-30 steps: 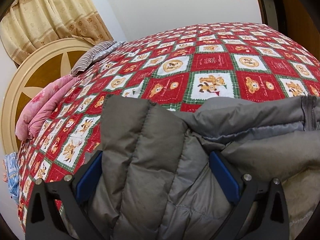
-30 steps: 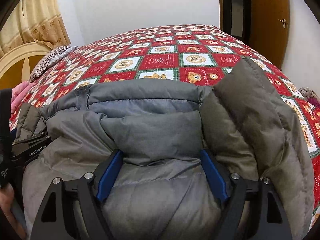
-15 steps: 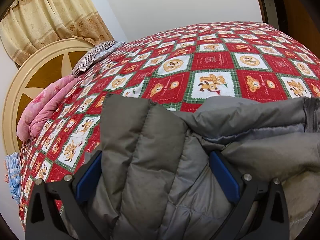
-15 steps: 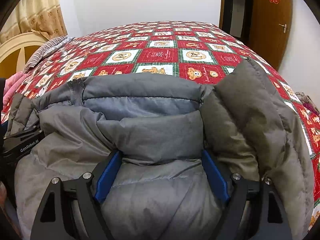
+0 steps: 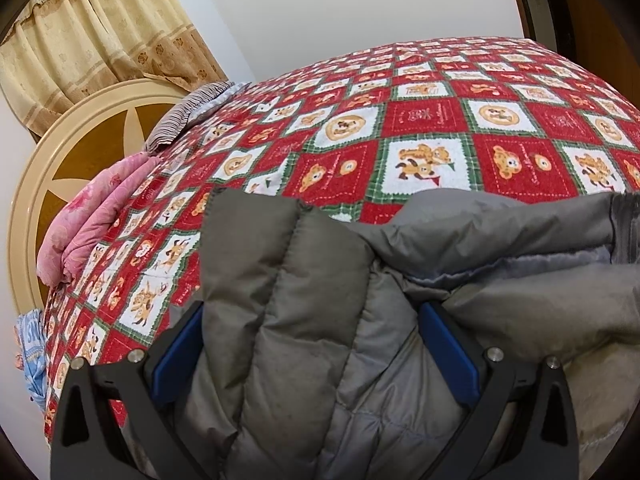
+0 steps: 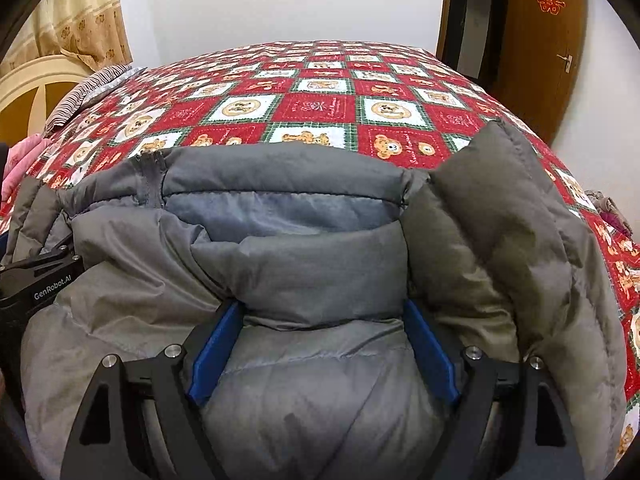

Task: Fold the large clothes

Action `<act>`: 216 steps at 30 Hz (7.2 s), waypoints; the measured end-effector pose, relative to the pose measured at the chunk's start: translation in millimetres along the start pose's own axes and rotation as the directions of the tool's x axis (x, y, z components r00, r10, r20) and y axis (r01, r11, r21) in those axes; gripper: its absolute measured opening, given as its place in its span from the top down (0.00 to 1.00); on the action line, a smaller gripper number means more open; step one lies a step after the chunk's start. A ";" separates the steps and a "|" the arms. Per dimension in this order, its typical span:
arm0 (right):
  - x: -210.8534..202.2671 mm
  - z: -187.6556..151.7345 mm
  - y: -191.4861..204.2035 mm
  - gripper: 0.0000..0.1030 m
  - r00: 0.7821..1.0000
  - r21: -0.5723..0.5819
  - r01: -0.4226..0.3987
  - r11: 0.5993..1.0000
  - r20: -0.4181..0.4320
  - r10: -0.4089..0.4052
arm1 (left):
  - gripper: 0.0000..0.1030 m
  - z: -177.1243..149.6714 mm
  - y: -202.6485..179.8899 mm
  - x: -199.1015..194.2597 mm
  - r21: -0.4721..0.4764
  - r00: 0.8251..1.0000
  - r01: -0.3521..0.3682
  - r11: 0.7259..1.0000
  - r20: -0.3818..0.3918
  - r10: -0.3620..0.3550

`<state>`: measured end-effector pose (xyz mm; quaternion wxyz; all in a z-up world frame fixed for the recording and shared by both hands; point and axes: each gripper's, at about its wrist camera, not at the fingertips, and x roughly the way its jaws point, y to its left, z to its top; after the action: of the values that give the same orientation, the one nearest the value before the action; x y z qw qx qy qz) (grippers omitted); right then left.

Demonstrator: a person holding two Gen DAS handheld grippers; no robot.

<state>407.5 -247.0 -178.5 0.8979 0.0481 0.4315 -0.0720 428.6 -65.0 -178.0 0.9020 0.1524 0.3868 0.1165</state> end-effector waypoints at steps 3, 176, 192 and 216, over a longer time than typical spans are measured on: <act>0.0 0.1 -0.1 0.20 1.000 -0.002 0.003 1.000 0.001 -0.003 | 0.00 0.0 0.2 -0.1 0.006 1.000 -0.008 1.000 0.003 0.008; -178.5 -160.6 -234.0 0.07 0.964 0.252 0.203 0.946 0.116 -0.237 | 0.34 -103.5 -66.3 -353.3 0.456 0.770 0.172 0.873 0.491 -0.408; -171.7 -161.5 -229.4 0.07 0.964 0.236 0.222 0.946 0.091 -0.249 | 0.02 -12.9 63.3 -170.5 0.000 0.936 -0.011 1.000 0.351 0.010; -172.4 -82.2 -172.8 0.20 0.990 0.181 0.082 0.980 0.099 -0.101 | 0.02 -38.5 -58.1 -180.6 0.340 0.880 0.082 0.937 0.417 -0.229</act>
<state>208.5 -389.9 -99.1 0.9079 0.1033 0.3761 -0.1537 284.0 -171.0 -104.8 0.9376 0.2841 0.1920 -0.0584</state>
